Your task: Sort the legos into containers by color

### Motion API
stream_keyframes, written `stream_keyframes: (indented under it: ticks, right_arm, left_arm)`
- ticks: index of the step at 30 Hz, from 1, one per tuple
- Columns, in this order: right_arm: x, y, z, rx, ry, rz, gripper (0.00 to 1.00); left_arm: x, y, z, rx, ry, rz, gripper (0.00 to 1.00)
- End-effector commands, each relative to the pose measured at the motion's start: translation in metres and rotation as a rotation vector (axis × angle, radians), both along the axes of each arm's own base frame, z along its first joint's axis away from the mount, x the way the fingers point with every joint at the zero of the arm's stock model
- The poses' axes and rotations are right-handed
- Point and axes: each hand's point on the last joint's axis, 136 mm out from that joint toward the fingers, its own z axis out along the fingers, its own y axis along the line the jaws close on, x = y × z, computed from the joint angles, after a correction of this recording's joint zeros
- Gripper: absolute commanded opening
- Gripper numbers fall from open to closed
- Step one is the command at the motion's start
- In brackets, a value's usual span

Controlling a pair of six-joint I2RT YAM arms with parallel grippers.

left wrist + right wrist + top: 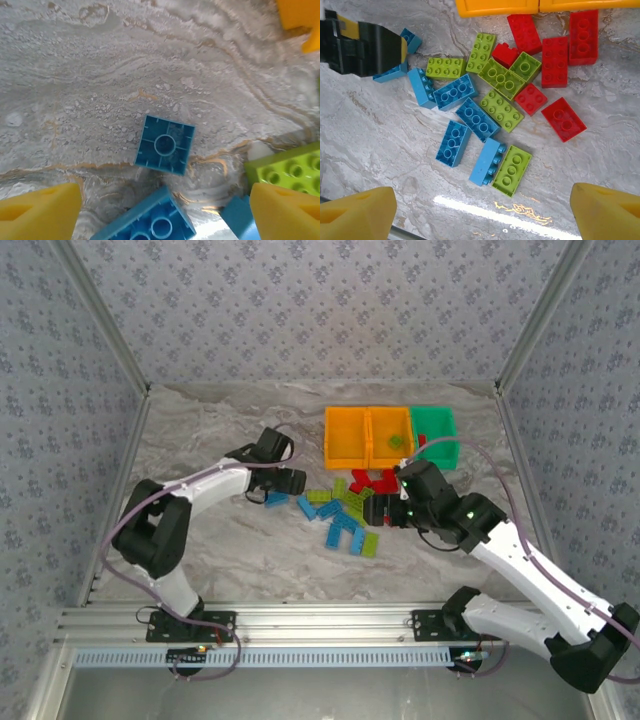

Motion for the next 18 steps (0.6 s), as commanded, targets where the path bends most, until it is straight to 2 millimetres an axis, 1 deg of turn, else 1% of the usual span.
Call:
stream_keyframes:
  ticks: [1,2,5,7,10,11,14,16,18]
  right_arm:
    - [-0.003,-0.006,-0.004,-0.014,0.012,-0.028,0.93]
    - [-0.003,-0.005,-0.005,-0.014,0.012,-0.028,0.93]
    - [-0.002,-0.005,-0.006,-0.015,0.017,-0.028,0.94]
    - [-0.003,-0.003,-0.007,-0.008,0.018,-0.022,0.94]
    - [-0.002,-0.001,-0.007,0.014,0.028,-0.038,0.95]
    - [-0.002,0.000,-0.007,0.016,0.027,-0.036,0.95]
    - [-0.001,0.002,-0.007,0.026,0.030,-0.038,0.96]
    - [0.000,0.004,-0.006,0.031,0.030,-0.037,0.96]
    - [0.000,0.004,-0.006,0.029,0.030,-0.041,0.96]
  left_arm:
    - [0.012,-0.012,-0.004,-0.009,-0.016,-0.061,0.86]
    - [0.013,-0.013,-0.008,-0.009,-0.010,-0.069,0.85]
    - [0.017,-0.014,-0.020,0.013,0.000,-0.074,0.79]
    - [0.019,-0.014,-0.027,0.024,0.005,-0.077,0.72]
    - [0.021,-0.014,-0.032,0.032,0.005,-0.075,0.62]
    - [0.022,-0.015,-0.032,0.033,0.001,-0.079,0.60]
    - [0.023,-0.015,-0.033,0.038,-0.002,-0.088,0.47]
    - [0.024,-0.018,-0.028,0.025,-0.010,-0.096,0.39]
    - [0.023,-0.021,-0.016,0.001,-0.028,-0.101,0.34]
